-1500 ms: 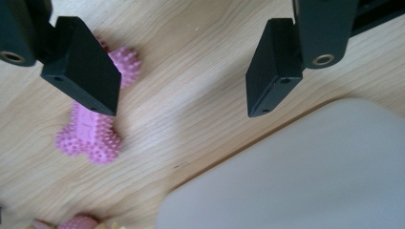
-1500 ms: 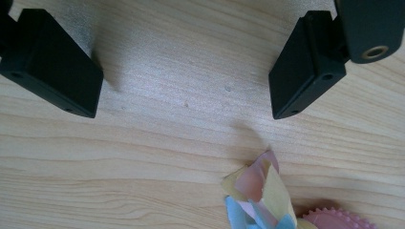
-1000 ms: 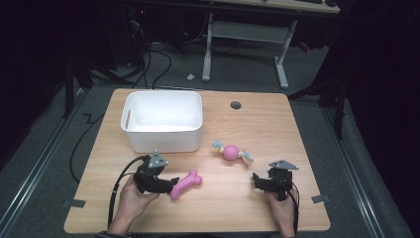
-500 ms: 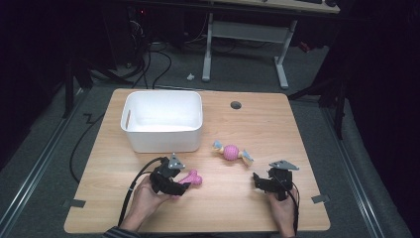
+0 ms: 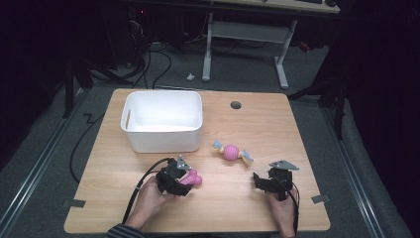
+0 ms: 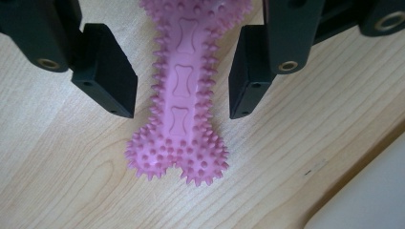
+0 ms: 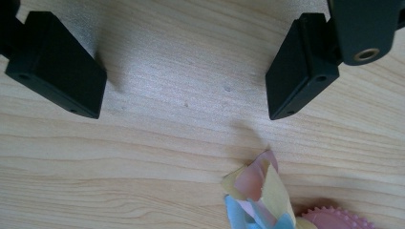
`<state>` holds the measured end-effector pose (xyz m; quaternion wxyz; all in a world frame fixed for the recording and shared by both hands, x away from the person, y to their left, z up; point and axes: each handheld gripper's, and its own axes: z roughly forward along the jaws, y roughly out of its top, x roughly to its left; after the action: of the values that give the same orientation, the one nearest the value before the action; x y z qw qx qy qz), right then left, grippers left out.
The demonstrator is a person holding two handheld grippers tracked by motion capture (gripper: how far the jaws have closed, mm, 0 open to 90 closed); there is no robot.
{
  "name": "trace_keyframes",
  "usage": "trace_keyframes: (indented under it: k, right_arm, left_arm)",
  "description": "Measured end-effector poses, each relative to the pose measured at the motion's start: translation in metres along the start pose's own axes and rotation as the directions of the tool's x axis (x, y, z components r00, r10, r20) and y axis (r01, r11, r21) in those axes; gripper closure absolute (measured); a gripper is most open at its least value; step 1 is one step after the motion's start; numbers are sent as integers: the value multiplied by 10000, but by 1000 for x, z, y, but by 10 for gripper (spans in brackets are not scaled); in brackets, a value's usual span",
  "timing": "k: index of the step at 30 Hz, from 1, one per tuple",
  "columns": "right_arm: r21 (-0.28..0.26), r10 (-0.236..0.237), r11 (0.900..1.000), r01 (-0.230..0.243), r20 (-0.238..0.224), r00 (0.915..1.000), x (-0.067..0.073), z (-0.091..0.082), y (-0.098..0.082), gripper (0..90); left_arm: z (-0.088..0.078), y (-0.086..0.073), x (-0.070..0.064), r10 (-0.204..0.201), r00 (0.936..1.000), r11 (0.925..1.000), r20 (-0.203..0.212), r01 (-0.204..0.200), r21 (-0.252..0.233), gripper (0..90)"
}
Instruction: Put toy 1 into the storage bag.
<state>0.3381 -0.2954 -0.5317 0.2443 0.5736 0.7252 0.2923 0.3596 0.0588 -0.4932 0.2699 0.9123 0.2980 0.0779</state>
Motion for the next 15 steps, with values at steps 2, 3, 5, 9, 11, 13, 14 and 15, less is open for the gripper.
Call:
trace_keyframes:
  k: [2,3,5,9,11,13,14,15]
  right_arm:
    - [0,-1,10000,1,2,10000,0,0,0,137]
    - [1,0,10000,0,3,10000,0,0,0,137]
    - [3,-17,10000,17,0,10000,0,0,0,137]
    - [10,-8,10000,8,-7,10000,0,0,0,138]
    - [10,-8,10000,8,-9,10000,0,0,0,138]
    - [11,-6,10000,6,-7,10000,0,0,0,138]
    - [11,-6,10000,6,-7,10000,0,0,0,138]
    - [10,-7,10000,7,-8,10000,0,0,0,138]
  left_arm:
    - [1,0,0,51,10000,10000,4,-51,48,471]
    - [2,0,-1,86,10000,9999,-17,-86,53,483]
    - [3,0,-1,89,10000,9999,-29,-89,65,491]
    - [5,0,-1,148,9999,9998,14,-149,155,507]
    - [6,1,-2,186,9998,9996,6,-186,207,516]
    - [7,1,-2,236,9997,9993,-4,-235,279,518]
    - [8,0,-3,264,9996,9992,-20,-263,315,518]
    - [9,0,-3,285,9996,9989,-32,-284,360,521]
